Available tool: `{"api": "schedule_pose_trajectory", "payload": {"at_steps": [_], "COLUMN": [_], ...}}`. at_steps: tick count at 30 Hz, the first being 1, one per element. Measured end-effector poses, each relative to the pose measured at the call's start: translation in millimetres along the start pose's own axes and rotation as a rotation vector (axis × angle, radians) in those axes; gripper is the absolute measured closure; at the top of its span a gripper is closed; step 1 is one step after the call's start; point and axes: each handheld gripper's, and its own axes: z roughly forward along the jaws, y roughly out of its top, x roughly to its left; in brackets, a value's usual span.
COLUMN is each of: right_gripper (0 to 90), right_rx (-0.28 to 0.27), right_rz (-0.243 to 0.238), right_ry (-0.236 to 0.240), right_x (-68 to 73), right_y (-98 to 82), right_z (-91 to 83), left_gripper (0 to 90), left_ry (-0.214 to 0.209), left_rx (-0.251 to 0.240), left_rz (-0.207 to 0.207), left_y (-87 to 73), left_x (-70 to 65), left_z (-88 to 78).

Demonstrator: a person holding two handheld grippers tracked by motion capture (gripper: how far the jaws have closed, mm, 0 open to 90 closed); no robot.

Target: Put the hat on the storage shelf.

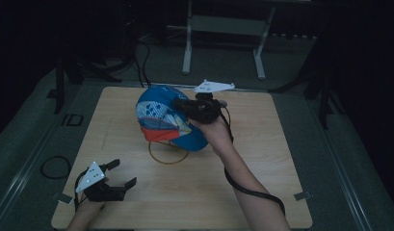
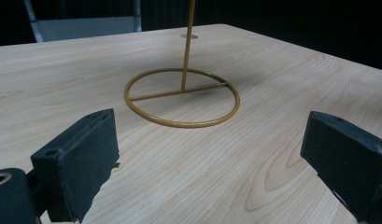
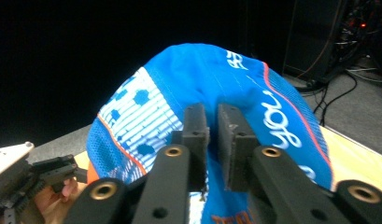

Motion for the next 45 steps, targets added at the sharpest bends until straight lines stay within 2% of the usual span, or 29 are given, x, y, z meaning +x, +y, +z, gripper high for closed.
{"api": "schedule_pose_trajectory", "payload": {"at_steps": [7,12,26,30,36,38,43,45], "right_gripper": [65.5,63.6,53.6,45.4,36.3,30.7,23.9,18.2], "right_rx": [0.0,-0.006,-0.021,-0.028,-0.031,-0.032,-0.033,-0.025], "right_rz": [-0.032,-0.061,-0.055,-0.053,-0.088,-0.089,-0.077,-0.077], "right_ry": [-0.007,-0.022,-0.003,0.005,-0.003,0.001,0.009,0.027], "right_x": [9.2,15.3,14.4,14.1,15.7,15.3,12.2,10.9], "right_y": [0.3,-0.7,-10.0,-13.2,-20.7,-23.3,-30.8,-34.6], "right_z": [2.2,-3.6,-18.3,-25.2,-37.6,-40.8,-48.3,-51.4], "left_gripper": [4.5,4.5,4.5,4.5,4.5,4.5,4.5,4.5], "left_ry": [-0.007,-0.009,-0.017,-0.017,-0.02,-0.02,-0.017,-0.018], "left_rx": [0.0,-0.002,-0.002,-0.004,0.0,0.0,-0.001,0.0], "left_rz": [-0.004,-0.008,-0.013,-0.017,-0.018,-0.013,-0.014,-0.011], "left_y": [-0.5,-0.3,-1.3,-1.5,-2.2,-2.5,-3.2,-3.1], "left_x": [0.1,0.4,-0.1,-0.1,0.1,-0.1,0.0,-0.3], "left_z": [-0.7,-0.8,1.0,0.9,1.8,2.0,3.0,3.2]}}
